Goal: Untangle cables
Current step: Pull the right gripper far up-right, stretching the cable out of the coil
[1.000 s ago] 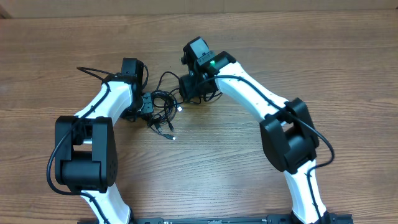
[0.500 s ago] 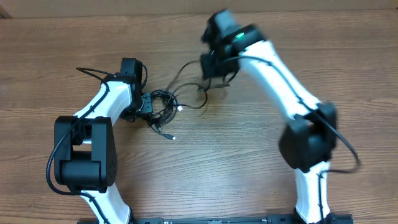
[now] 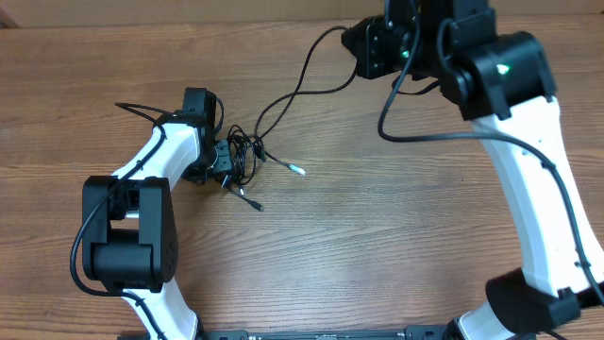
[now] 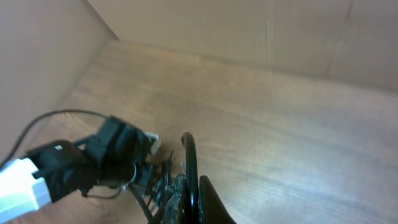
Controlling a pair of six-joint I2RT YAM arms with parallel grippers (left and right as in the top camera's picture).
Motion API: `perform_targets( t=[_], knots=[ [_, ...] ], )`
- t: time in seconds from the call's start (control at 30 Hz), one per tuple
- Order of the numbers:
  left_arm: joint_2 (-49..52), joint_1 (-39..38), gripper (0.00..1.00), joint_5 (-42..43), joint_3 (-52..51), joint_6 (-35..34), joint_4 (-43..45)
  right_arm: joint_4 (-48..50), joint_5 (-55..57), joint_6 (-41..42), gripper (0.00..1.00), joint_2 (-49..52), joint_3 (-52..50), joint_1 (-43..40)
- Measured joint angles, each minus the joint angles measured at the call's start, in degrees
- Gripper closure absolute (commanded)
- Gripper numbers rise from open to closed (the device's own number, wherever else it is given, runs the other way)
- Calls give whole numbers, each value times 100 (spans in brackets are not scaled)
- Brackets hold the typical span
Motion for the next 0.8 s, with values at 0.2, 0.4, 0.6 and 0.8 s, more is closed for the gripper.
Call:
perform_targets(
  t=[0.2,0.4,0.6,0.8],
  knots=[
    [0,0,96,0,0,0,2,380,297,-79,96,-431,0,-4],
    [0,0,96,0,0,-2,2,448,726,-116,96,-717,0,-4],
    [0,0,96,0,0,-39,2,323,1617,-136,96,-726,0,-4],
    [0,0,96,0,-2,-72,11,-208,3014,-140,96,-726,0,-7]
  ],
)
